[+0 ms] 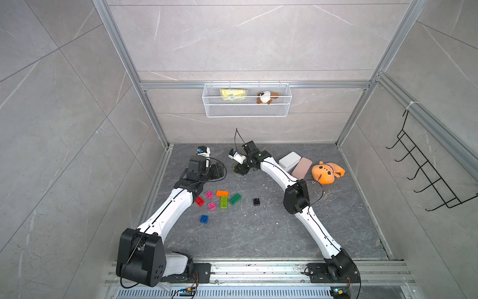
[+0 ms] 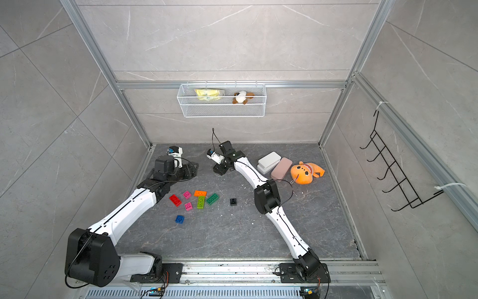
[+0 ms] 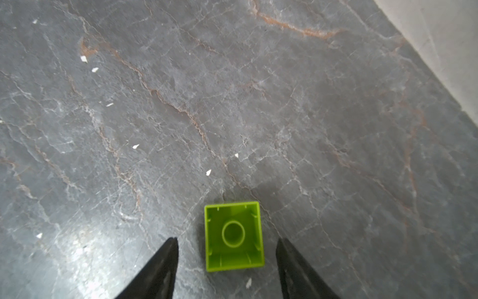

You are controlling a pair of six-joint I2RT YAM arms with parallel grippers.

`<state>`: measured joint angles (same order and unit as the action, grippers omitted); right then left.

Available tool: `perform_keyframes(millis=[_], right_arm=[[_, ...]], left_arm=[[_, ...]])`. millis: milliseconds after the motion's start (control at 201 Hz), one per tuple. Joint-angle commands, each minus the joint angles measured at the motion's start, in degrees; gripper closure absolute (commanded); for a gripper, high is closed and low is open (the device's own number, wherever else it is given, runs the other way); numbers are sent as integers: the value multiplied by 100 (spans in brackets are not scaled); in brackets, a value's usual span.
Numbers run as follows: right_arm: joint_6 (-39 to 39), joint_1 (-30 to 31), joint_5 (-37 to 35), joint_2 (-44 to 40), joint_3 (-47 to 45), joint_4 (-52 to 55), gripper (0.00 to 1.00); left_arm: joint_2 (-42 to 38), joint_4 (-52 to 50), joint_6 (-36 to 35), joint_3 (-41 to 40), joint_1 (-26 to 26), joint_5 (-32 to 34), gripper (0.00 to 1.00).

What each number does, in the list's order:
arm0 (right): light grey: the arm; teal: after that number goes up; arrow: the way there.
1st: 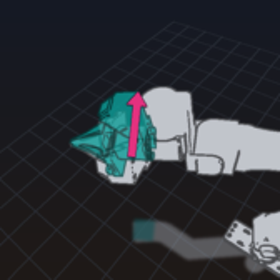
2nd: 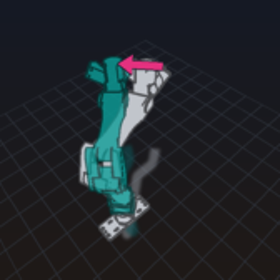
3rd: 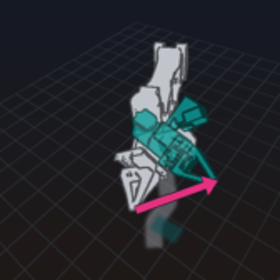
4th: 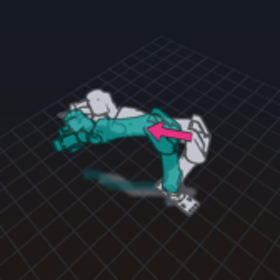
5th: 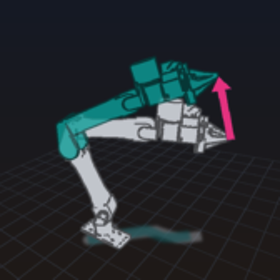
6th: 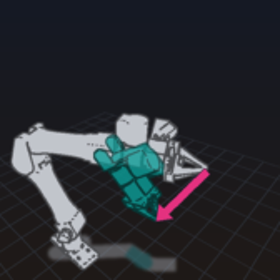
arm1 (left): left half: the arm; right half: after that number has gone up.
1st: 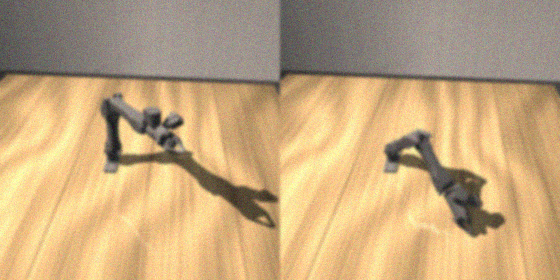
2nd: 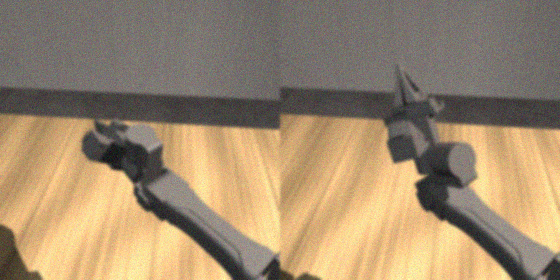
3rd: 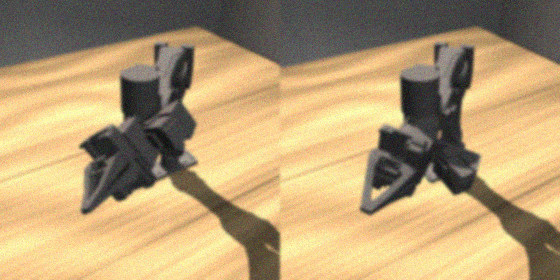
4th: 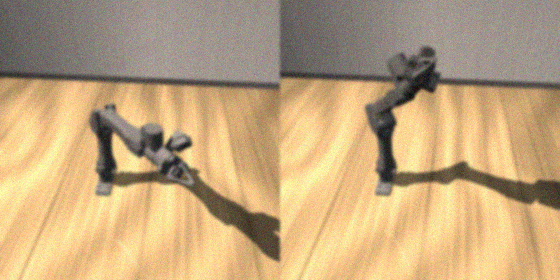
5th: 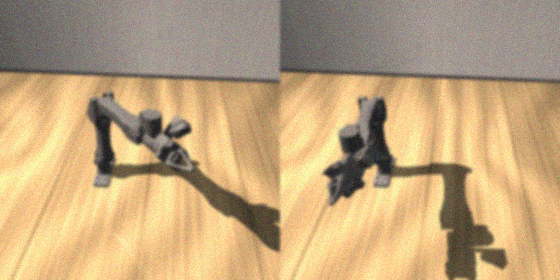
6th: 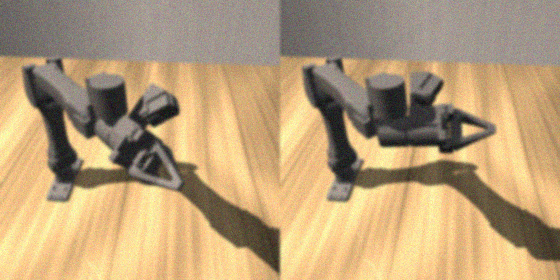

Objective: Assemble a carrot with lego
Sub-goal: Pick up the lego brick from the center of the board.

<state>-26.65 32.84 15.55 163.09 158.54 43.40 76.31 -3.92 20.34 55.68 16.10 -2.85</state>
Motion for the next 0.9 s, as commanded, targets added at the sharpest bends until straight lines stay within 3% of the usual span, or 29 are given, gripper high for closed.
perform_keyframes(millis=[0,323,642,781,891], right_arm=[[-123,65,-43,122,191,180,39],[-214,82,-201,175,238,121,52],[-105,44,75,-200,-92,50,64],[-180,-68,299,-947,-911,62,66],[-367,-163,346,-1999,-2461,-344,67]], left_arm=[[-111,56,-112,14,-18,135,24],[-81,77,-130,-5,-16,189,24],[-174,34,-119,-48,-10,233,24],[-269,32,-44,-81,-12,128,24],[-390,-11,11,-110,-17,71,24]])
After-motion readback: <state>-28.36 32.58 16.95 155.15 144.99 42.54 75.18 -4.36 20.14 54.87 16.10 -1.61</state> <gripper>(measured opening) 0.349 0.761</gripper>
